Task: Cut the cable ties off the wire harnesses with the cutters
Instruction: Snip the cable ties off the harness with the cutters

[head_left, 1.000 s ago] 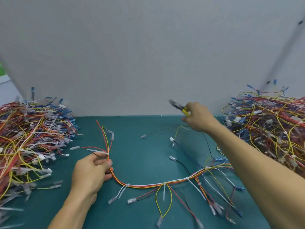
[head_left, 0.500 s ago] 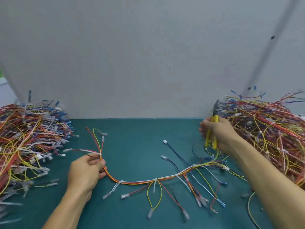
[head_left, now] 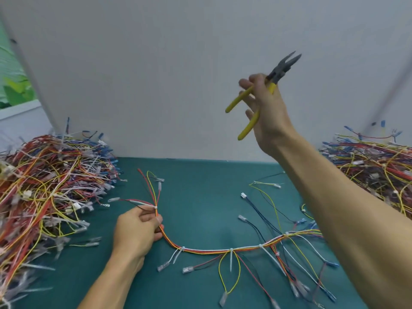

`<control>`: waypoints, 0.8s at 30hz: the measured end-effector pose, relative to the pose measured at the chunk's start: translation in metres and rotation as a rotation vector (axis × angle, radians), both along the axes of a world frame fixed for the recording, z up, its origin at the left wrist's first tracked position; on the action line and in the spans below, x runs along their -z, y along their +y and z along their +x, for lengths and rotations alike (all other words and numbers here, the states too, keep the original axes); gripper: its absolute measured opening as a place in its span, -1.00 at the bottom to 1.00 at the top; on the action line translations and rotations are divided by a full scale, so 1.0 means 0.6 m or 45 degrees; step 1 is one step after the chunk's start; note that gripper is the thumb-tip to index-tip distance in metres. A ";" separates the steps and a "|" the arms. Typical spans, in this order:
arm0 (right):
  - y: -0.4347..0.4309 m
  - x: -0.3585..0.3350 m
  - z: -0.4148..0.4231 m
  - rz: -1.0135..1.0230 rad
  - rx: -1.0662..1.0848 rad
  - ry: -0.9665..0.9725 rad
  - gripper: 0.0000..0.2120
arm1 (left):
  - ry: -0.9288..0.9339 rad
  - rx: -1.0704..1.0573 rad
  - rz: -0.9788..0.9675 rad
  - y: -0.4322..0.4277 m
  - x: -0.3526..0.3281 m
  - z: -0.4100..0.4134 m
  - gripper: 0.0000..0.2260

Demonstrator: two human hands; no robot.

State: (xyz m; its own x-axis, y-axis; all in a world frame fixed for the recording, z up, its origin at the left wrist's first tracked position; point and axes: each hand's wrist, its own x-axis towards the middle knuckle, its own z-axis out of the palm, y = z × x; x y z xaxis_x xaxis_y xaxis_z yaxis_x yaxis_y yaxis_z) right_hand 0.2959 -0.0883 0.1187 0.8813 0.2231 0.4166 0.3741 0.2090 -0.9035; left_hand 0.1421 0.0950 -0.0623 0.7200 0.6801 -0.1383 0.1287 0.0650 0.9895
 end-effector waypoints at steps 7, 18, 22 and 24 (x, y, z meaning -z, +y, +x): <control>-0.137 0.037 -0.067 -1.060 0.466 -0.112 -0.78 | -0.004 -0.005 -0.020 0.001 0.004 0.003 -0.82; -0.277 0.238 -0.134 -1.596 0.291 0.233 -0.93 | 0.011 -0.027 -0.104 0.004 -0.006 -0.002 -0.88; -0.271 0.250 -0.133 -1.512 0.353 0.074 -0.91 | -0.069 -0.038 -0.104 0.009 -0.002 -0.016 -0.88; -0.268 0.256 -0.135 -1.498 0.396 0.095 -0.86 | -0.147 -0.030 -0.127 0.010 0.002 -0.024 -0.86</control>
